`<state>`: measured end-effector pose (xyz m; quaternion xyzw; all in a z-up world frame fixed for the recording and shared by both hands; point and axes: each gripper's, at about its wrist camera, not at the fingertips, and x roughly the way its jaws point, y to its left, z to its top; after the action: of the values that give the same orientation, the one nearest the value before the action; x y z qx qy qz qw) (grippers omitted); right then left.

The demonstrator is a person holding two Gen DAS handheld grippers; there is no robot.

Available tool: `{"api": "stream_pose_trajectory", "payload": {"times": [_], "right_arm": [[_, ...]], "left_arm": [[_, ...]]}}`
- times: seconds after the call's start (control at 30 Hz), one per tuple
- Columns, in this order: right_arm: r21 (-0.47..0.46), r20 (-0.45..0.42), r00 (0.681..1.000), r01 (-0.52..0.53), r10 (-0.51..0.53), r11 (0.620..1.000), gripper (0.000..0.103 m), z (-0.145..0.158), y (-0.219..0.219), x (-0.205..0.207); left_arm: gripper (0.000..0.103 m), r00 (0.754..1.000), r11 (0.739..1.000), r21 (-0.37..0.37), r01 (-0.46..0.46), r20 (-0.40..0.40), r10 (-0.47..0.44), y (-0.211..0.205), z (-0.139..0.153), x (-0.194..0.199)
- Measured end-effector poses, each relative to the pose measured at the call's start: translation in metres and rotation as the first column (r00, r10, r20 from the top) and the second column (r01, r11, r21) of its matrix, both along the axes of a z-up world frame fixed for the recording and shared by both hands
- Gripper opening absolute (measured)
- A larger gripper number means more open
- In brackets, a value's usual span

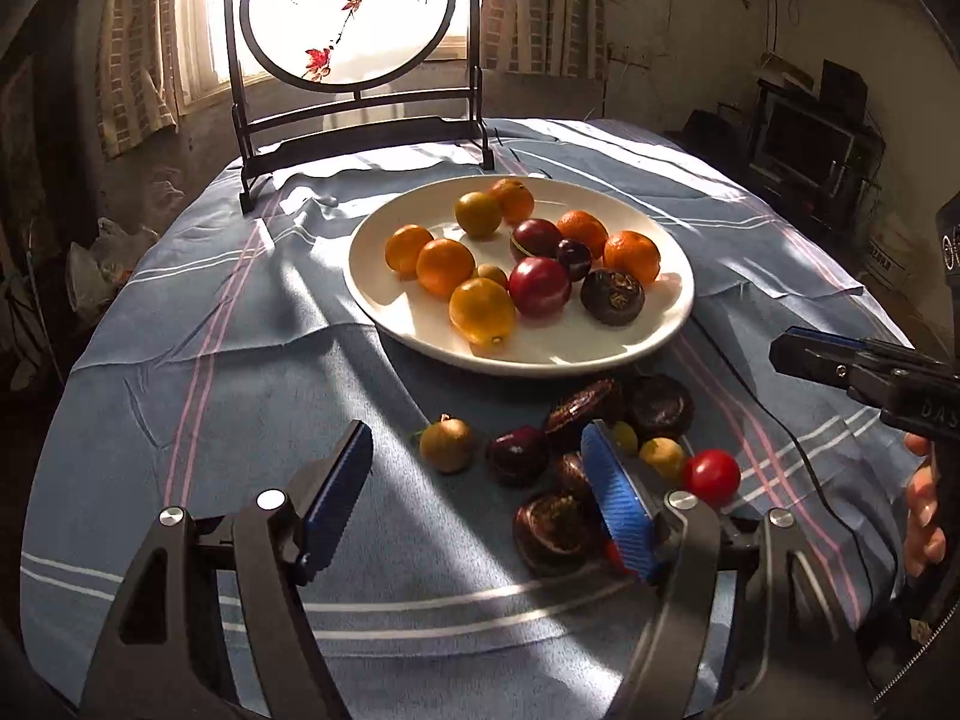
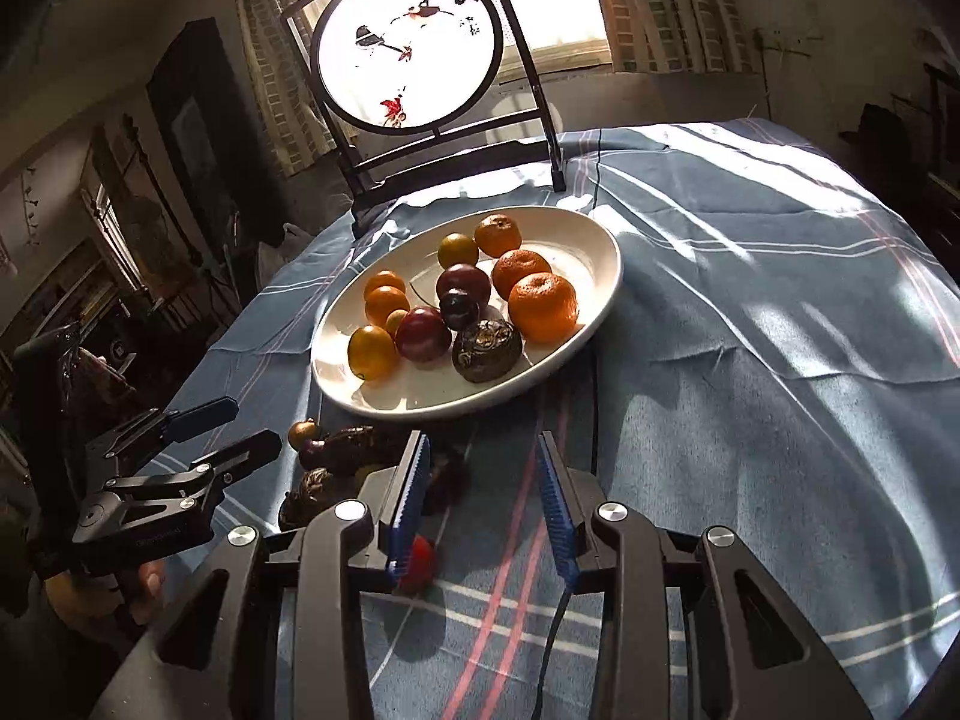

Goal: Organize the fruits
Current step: 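Carry both fruits over the white plate and open both grippers, then grasp a red tomato with the left gripper while the right grasps another red tomato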

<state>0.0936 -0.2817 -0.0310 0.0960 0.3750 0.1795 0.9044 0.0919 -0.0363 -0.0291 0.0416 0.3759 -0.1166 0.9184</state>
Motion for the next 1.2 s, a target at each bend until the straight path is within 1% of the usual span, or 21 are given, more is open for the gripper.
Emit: {"api": "stream_pose_trajectory", "payload": {"times": [0.13,0.27,0.43,0.63,0.7,0.77,0.8,0.93,1.0,1.1,1.2], "right_arm": [[0.012,-0.014,1.000,-0.002,0.003,1.000,0.037,-0.010,-0.002,-0.020],[0.008,-0.024,1.000,-0.011,0.011,1.000,0.037,-0.016,-0.001,-0.034],[0.003,-0.025,1.000,-0.012,0.012,1.000,0.037,-0.020,-0.001,-0.042],[0.019,-0.027,0.999,-0.022,0.023,1.000,0.037,-0.022,-0.005,-0.045],[0.023,-0.024,0.999,-0.026,0.027,0.999,0.037,-0.023,-0.005,-0.046],[0.029,-0.026,0.999,-0.030,0.031,0.999,0.037,-0.024,-0.005,-0.046],[0.031,-0.030,0.999,-0.031,0.032,0.999,0.037,-0.026,-0.005,-0.046],[0.043,-0.045,0.999,-0.027,0.029,0.999,0.037,-0.031,-0.004,-0.044],[0.046,-0.045,0.998,-0.030,0.032,0.999,0.037,-0.031,-0.004,-0.045],[0.041,-0.039,0.999,-0.036,0.038,0.999,0.037,-0.030,-0.002,-0.047],[0.032,-0.035,0.998,-0.042,0.043,0.999,0.037,-0.028,-0.001,-0.048]], "left_arm": [[0.070,1.000,1.000,0.003,0.006,-0.026,-0.006,-0.004,-0.017,-0.023],[0.070,0.999,1.000,0.022,0.022,-0.041,-0.021,-0.014,-0.030,-0.033],[0.070,0.999,1.000,0.015,0.025,-0.037,-0.025,-0.022,-0.031,-0.033],[0.069,0.999,0.999,0.016,0.043,-0.008,-0.043,-0.029,-0.024,-0.045],[0.065,0.999,0.999,0.011,0.033,-0.005,-0.033,-0.026,-0.023,-0.047],[0.049,0.999,0.999,-0.018,0.042,-0.030,-0.042,-0.023,-0.023,-0.046],[0.046,0.998,0.998,-0.031,0.050,-0.044,-0.051,-0.023,-0.024,-0.045],[0.044,0.995,0.996,-0.032,0.088,-0.047,-0.090,-0.039,-0.026,-0.047],[0.042,0.993,0.994,-0.018,0.104,-0.048,-0.104,-0.049,-0.028,-0.045],[0.042,0.994,0.996,0.007,0.094,-0.051,-0.094,-0.058,-0.033,-0.034],[0.039,0.992,0.997,-0.006,0.077,-0.097,-0.077,-0.061,-0.039,-0.021]]}}
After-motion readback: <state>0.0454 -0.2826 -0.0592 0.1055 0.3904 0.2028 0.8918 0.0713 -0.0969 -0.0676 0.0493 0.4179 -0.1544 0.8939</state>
